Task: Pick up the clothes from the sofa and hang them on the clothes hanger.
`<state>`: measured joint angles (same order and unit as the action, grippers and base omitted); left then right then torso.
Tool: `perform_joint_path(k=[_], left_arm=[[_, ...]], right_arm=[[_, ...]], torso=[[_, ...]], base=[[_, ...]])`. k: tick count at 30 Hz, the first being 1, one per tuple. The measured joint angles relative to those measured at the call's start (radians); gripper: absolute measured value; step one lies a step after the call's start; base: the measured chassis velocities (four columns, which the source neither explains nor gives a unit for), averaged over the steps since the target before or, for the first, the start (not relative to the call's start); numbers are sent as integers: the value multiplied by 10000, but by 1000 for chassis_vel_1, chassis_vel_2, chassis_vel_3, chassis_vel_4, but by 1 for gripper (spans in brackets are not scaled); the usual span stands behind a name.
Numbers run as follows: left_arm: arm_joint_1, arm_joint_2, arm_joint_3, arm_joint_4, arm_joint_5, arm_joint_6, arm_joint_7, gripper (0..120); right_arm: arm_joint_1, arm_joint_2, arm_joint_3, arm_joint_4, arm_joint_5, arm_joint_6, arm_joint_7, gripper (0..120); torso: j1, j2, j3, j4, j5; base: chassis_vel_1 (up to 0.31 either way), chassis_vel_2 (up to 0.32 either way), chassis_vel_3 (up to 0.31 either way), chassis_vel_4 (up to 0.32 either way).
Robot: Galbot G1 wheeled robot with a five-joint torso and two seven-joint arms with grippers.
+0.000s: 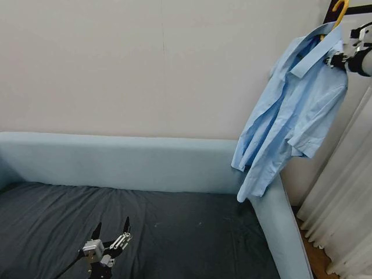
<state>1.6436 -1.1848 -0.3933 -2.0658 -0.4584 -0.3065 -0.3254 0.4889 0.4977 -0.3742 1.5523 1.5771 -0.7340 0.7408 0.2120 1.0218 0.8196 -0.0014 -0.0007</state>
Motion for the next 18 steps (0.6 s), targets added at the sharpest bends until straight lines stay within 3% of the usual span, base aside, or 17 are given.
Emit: perform_joint_path(k=[10, 18], left_arm=[[124, 105, 75, -81, 139, -9, -48, 100], [355, 374, -301, -323, 348, -19, -112, 100]], right_arm=[[918, -293, -1376, -4, -186, -5, 471, 7], [1410, 16, -2514, -1012, -1221, -12, 181, 7]], torso=[[-1, 0, 0, 2, 0], [-1, 0, 0, 9, -2]], base=[[0, 0, 0, 0], [0, 0, 0, 0]])
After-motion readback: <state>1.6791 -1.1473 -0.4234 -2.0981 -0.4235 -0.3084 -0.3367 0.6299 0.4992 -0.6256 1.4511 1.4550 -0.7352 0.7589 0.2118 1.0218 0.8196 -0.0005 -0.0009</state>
